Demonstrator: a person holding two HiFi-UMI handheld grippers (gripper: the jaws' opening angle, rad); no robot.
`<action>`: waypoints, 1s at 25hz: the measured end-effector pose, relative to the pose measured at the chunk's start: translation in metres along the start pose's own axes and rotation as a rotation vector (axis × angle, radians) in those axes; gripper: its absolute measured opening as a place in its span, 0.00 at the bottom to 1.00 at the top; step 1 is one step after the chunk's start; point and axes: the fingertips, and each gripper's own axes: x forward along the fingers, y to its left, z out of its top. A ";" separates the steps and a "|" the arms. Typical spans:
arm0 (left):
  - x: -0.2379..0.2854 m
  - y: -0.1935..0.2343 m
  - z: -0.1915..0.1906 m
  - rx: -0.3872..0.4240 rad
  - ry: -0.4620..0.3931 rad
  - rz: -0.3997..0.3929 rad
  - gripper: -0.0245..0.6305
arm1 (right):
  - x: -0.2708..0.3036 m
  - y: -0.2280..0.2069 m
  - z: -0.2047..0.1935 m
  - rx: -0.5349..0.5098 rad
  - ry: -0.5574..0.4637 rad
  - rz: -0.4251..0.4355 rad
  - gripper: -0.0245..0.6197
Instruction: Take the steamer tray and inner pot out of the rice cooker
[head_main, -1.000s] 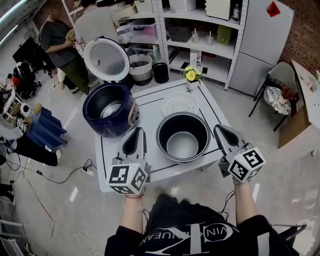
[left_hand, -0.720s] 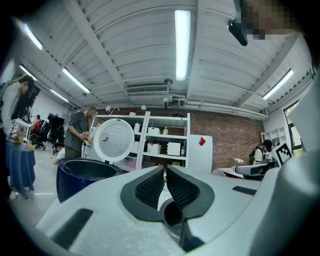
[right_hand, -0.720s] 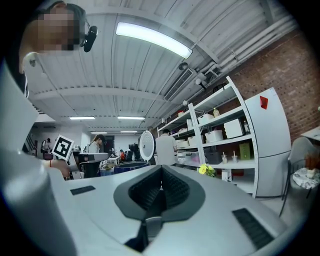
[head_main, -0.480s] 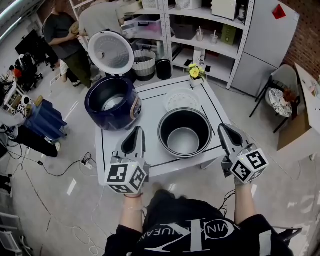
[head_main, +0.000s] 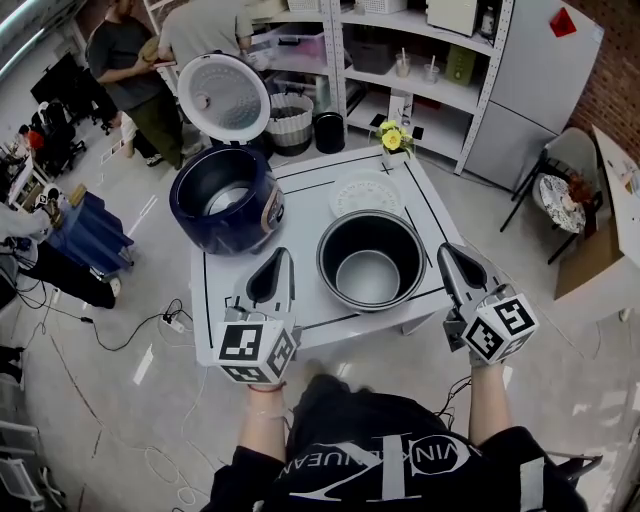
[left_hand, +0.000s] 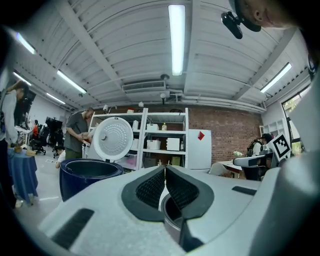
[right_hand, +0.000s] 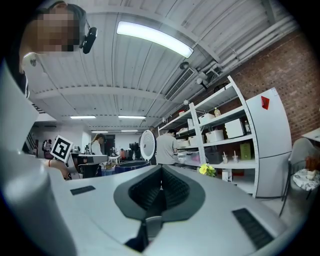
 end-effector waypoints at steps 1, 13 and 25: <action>0.000 0.000 0.000 0.002 0.001 -0.001 0.06 | 0.000 0.000 -0.001 0.001 0.000 0.001 0.04; -0.001 0.002 -0.003 -0.008 0.010 -0.006 0.06 | -0.001 0.001 -0.006 0.009 0.005 -0.004 0.04; 0.004 0.001 -0.004 -0.018 0.021 -0.025 0.06 | -0.002 -0.003 -0.010 0.015 0.019 -0.020 0.04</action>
